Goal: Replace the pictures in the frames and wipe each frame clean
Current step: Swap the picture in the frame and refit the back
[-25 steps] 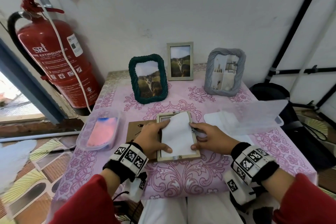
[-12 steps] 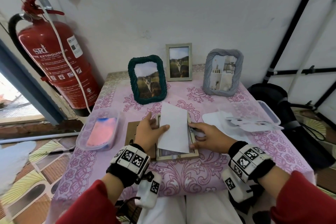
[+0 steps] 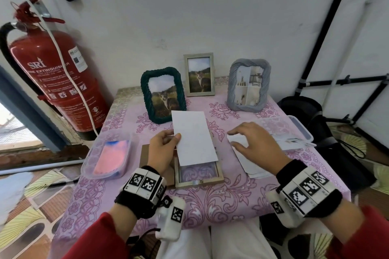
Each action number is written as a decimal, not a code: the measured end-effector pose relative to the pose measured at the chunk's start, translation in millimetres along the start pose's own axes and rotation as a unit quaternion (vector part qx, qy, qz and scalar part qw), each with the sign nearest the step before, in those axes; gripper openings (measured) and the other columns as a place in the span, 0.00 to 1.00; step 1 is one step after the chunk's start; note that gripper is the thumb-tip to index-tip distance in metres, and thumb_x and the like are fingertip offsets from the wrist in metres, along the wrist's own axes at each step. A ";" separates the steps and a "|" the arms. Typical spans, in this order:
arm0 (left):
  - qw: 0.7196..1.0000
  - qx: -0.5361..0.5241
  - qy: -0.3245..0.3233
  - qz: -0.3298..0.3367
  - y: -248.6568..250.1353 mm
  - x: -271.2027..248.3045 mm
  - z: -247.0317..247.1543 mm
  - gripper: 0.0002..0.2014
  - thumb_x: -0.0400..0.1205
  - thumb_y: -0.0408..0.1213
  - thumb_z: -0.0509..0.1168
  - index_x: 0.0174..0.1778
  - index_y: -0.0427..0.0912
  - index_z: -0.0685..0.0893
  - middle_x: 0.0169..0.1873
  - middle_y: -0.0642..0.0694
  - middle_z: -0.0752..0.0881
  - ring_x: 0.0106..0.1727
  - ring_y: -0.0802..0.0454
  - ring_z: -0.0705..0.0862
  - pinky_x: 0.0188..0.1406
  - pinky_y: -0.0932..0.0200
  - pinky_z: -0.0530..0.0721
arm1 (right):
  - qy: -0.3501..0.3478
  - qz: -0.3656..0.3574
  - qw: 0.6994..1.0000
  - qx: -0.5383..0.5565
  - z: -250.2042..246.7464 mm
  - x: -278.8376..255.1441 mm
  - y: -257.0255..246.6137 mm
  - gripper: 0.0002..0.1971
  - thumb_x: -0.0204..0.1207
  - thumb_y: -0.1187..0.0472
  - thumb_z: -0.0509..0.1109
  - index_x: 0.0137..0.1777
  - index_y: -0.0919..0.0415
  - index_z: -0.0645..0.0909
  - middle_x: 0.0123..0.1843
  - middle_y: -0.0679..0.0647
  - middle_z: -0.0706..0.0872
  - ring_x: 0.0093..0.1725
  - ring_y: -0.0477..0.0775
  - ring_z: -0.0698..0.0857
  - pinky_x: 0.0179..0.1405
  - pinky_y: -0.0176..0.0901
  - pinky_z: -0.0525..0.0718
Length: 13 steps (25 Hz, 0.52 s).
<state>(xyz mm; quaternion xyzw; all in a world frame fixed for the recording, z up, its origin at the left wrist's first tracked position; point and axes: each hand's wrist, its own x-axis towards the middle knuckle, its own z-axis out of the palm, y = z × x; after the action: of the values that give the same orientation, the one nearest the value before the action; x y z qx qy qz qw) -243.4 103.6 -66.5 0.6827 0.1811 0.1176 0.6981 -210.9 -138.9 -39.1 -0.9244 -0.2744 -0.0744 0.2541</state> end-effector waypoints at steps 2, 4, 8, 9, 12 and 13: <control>1.000 -0.014 -0.017 -0.010 -0.7 -4.6 12.1 0.11 0.81 0.28 0.64 0.59 0.29 0.78 0.43 0.38 0.87 0.43 0.44 0.85 0.48 0.48 0.85 | -0.017 0.055 0.992 -0.116 -15.9 -4.0 14.3 0.18 0.76 0.48 0.69 0.63 0.51 0.80 0.61 0.49 0.83 0.64 0.54 0.76 0.63 0.50 0.72; 0.999 -0.017 -0.033 -0.021 -1.5 -8.2 24.2 0.10 0.81 0.26 0.63 0.58 0.27 0.77 0.47 0.33 0.86 0.49 0.40 0.85 0.54 0.44 0.84 | -0.069 0.104 0.972 -0.197 -23.6 -10.6 28.3 0.20 0.74 0.43 0.68 0.64 0.49 0.79 0.61 0.48 0.82 0.65 0.54 0.75 0.62 0.49 0.68; 0.995 -0.028 -0.072 -0.060 -4.9 -14.0 48.7 0.09 0.82 0.24 0.60 0.58 0.28 0.77 0.51 0.31 0.85 0.49 0.40 0.84 0.48 0.47 0.86 | -0.081 0.110 0.967 -0.217 -19.9 -23.8 43.0 0.14 0.77 0.48 0.65 0.59 0.48 0.81 0.60 0.46 0.82 0.62 0.52 0.77 0.57 0.46 0.68; 0.994 -0.028 -0.081 -0.070 -6.0 -16.0 53.9 0.10 0.82 0.23 0.59 0.59 0.27 0.77 0.49 0.32 0.85 0.46 0.42 0.85 0.43 0.52 0.87 | -0.065 0.109 0.971 -0.205 -18.5 -25.0 44.6 0.12 0.78 0.50 0.65 0.58 0.48 0.82 0.59 0.47 0.83 0.61 0.53 0.78 0.56 0.46 0.70; 0.994 0.000 -0.075 -0.074 -13.9 -18.2 65.9 0.12 0.82 0.24 0.59 0.60 0.24 0.78 0.48 0.30 0.86 0.47 0.37 0.86 0.46 0.46 0.88 | -0.040 0.106 0.979 -0.170 -17.3 -25.9 49.0 0.10 0.79 0.54 0.66 0.56 0.51 0.85 0.56 0.48 0.86 0.58 0.54 0.80 0.54 0.46 0.74; 0.995 0.016 -0.070 -0.071 -16.0 -17.8 69.5 0.12 0.82 0.24 0.60 0.60 0.25 0.79 0.51 0.28 0.86 0.51 0.34 0.86 0.52 0.40 0.87 | -0.034 0.105 0.981 -0.156 -18.0 -25.8 50.5 0.10 0.78 0.55 0.67 0.56 0.52 0.86 0.55 0.49 0.87 0.58 0.55 0.80 0.55 0.47 0.75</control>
<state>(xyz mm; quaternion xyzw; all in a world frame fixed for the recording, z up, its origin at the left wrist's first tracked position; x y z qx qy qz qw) -232.1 32.4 -80.7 0.6855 0.1815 0.0170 0.7049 -205.0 -196.6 -52.4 -0.9785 -0.1688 -0.0580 0.1033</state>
